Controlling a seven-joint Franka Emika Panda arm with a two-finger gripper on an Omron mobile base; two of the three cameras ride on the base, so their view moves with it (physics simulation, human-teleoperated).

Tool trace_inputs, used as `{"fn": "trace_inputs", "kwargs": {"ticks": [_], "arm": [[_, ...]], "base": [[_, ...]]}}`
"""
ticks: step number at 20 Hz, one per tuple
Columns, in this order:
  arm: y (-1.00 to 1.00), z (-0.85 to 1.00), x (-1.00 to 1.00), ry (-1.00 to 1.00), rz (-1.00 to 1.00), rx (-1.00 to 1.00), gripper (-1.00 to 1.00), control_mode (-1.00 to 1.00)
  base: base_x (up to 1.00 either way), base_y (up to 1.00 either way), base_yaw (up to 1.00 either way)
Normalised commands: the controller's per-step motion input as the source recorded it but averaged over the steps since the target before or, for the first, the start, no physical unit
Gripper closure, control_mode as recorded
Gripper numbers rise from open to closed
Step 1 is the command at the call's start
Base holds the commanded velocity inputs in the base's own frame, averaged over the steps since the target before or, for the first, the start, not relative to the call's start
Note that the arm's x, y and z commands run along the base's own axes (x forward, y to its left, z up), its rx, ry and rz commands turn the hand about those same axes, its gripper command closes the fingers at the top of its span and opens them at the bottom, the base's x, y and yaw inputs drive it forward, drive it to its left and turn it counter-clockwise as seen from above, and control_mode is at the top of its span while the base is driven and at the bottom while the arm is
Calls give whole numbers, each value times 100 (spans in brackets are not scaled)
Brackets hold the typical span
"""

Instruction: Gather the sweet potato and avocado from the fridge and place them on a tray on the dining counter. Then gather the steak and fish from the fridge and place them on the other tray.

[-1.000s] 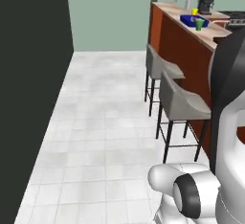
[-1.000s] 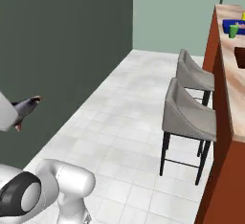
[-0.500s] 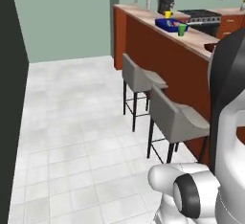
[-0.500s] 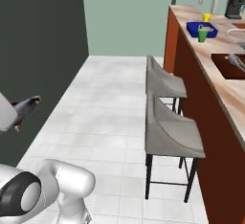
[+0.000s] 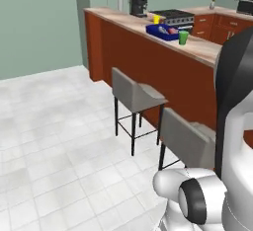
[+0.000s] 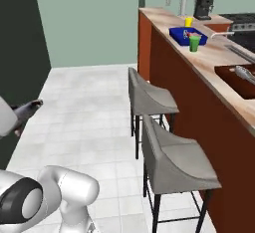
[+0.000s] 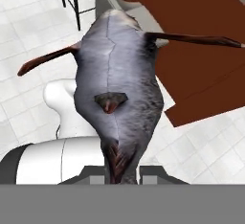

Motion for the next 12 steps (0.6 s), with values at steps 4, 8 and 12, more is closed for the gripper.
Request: {"fn": "trace_inputs", "kwargs": {"ticks": [4, 8, 12], "arm": [[0, 0, 0, 0, 0, 0, 100, 100], [0, 0, 0, 0, 0, 0, 100, 100], [0, 0, 0, 0, 0, 0, 100, 100]], "base": [[82, 71, -39], [72, 73, -37], [63, 78, -35]]}}
